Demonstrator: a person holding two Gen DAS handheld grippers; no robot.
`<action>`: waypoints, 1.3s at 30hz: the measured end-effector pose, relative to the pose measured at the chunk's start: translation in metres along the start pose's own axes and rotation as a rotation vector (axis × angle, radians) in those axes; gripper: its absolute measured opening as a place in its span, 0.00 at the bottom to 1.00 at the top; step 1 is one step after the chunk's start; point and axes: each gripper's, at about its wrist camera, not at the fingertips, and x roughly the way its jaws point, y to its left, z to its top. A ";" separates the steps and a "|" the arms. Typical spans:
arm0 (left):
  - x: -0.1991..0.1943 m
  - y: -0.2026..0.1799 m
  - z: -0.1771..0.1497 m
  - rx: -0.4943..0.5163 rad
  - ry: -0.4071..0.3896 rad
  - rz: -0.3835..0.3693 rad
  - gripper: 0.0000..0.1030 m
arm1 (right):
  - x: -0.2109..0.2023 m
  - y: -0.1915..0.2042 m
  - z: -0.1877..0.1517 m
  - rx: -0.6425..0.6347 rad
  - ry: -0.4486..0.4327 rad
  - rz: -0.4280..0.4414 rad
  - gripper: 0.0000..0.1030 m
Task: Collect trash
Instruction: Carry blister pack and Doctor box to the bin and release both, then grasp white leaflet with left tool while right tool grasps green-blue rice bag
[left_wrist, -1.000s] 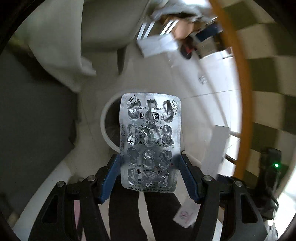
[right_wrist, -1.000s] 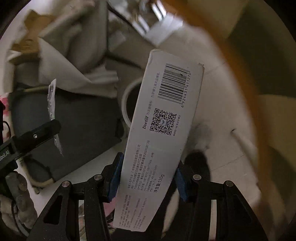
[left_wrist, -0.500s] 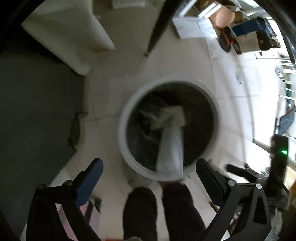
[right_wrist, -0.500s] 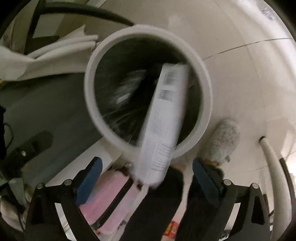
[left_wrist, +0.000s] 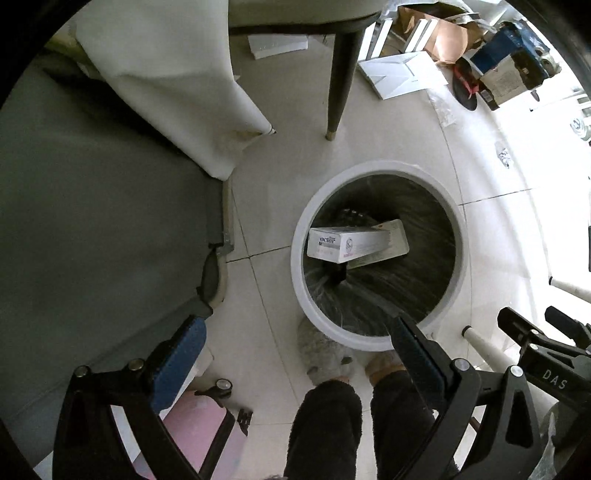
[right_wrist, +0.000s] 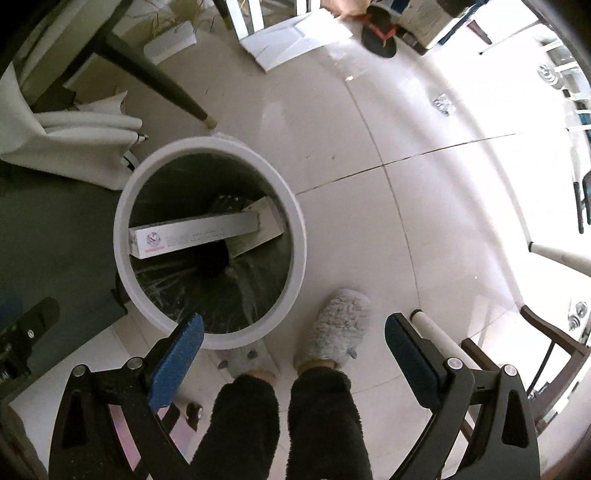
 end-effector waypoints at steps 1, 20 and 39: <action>-0.002 -0.001 -0.001 0.000 -0.004 0.000 0.99 | -0.007 0.000 -0.001 -0.003 -0.007 -0.005 0.97; -0.157 0.014 -0.047 -0.007 -0.070 -0.037 0.99 | -0.185 0.004 -0.056 -0.034 -0.124 0.002 0.97; -0.406 -0.042 -0.060 0.140 -0.400 -0.015 0.99 | -0.424 -0.058 -0.119 0.171 -0.302 0.231 0.97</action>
